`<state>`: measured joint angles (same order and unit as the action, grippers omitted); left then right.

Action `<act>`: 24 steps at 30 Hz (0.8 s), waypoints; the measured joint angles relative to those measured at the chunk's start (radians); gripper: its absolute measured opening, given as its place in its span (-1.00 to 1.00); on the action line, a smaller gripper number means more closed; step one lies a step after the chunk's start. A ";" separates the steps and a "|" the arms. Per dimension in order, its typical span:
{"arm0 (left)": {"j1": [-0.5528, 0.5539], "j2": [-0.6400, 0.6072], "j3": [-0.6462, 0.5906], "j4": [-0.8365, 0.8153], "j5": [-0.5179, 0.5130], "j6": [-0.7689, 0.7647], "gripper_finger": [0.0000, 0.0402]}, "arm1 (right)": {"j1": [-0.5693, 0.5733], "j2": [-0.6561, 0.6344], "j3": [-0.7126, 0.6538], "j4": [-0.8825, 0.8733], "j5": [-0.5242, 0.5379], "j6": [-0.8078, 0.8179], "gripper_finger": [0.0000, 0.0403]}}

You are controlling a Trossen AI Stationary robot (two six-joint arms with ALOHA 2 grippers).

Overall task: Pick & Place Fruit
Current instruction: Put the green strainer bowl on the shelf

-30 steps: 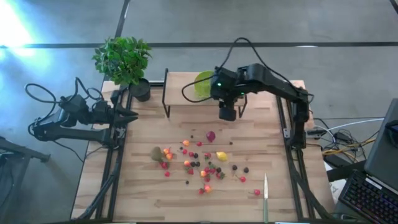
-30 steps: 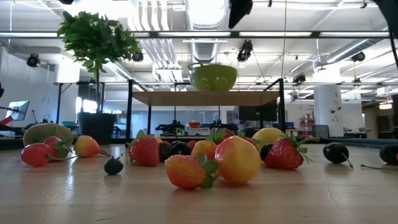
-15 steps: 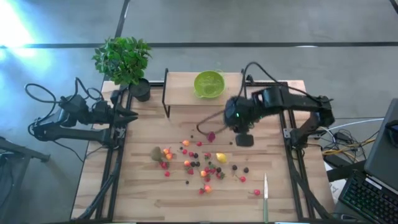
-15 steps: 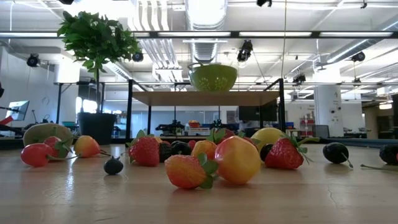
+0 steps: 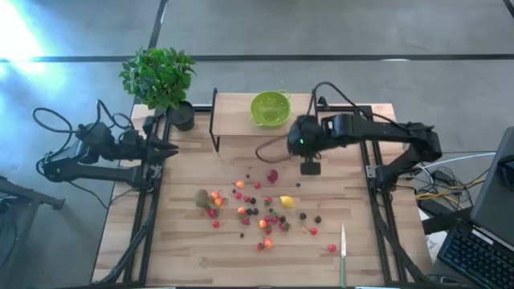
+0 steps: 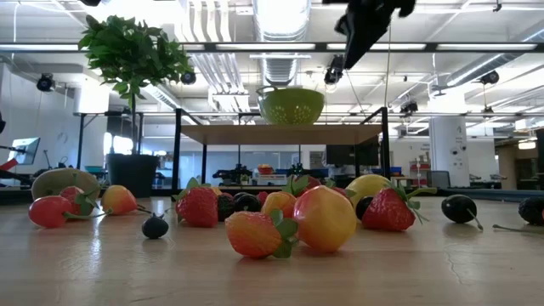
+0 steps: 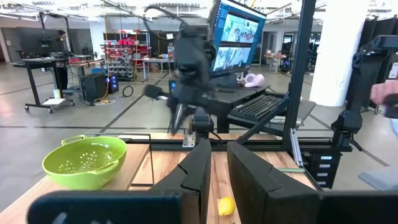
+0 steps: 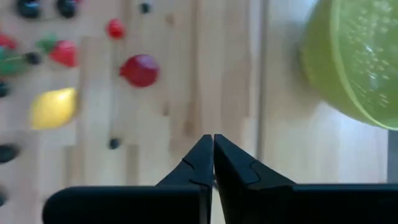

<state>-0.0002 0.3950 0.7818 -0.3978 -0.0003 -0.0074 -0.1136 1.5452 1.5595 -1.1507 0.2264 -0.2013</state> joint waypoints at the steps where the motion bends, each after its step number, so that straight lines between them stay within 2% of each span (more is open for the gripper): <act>1: 0.000 0.000 0.000 0.000 0.000 0.000 -0.69 | -0.035 0.008 0.000 0.006 -0.001 -0.006 -0.96; 7: 0.000 0.000 0.000 -0.001 0.000 0.000 -0.69 | -0.231 0.040 0.004 0.048 0.001 0.007 -0.96; 12: -0.001 0.000 0.000 -0.001 0.000 0.000 -0.69 | -0.331 0.072 -0.003 0.109 -0.032 -0.006 -0.96; 18: -0.001 0.000 0.000 -0.002 0.000 0.000 -0.69 | -0.371 0.107 -0.004 0.222 -0.075 -0.034 -0.96; 24: -0.001 0.000 0.000 -0.003 0.000 0.000 -0.69 | -0.374 0.121 0.004 0.237 -0.080 -0.040 -0.96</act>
<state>-0.0010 0.3948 0.7820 -0.4007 -0.0002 -0.0074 -0.4873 1.6661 1.5631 -0.9135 0.1469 -0.2417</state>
